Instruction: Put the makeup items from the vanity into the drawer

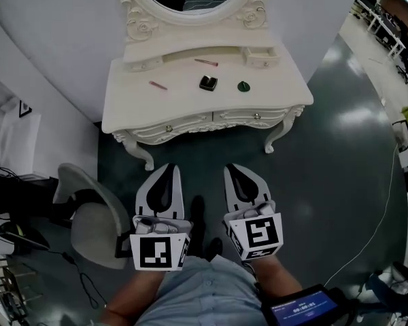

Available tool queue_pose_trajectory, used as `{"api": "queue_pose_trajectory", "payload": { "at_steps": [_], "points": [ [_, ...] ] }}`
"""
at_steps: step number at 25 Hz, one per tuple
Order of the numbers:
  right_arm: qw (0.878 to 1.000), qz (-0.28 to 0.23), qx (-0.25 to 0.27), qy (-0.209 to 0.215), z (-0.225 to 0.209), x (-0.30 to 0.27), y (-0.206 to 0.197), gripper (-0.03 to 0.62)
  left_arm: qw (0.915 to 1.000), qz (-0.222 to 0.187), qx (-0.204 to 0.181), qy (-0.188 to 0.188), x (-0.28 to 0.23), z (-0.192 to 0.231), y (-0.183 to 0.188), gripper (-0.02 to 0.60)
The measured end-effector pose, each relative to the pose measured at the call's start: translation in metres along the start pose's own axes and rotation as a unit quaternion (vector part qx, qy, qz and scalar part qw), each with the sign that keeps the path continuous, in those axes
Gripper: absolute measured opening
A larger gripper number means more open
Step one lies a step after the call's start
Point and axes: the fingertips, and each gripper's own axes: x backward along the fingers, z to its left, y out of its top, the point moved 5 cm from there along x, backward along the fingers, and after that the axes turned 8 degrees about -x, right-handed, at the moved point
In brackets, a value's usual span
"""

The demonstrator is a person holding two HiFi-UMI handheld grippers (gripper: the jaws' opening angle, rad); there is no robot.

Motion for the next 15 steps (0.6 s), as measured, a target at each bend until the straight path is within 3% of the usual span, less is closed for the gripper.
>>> {"api": "queue_pose_trajectory", "payload": {
  "at_steps": [8, 15],
  "points": [
    [1.000, 0.000, 0.002, -0.009, -0.026, -0.104, 0.039, 0.002, 0.9986, 0.008, 0.052, -0.001, -0.105, 0.050, -0.005, -0.002],
    [1.000, -0.009, 0.007, -0.023, -0.050, -0.172, 0.065, 0.002, 0.9982, -0.021, 0.056, -0.009, -0.171, 0.085, 0.002, -0.002]
  ]
}}
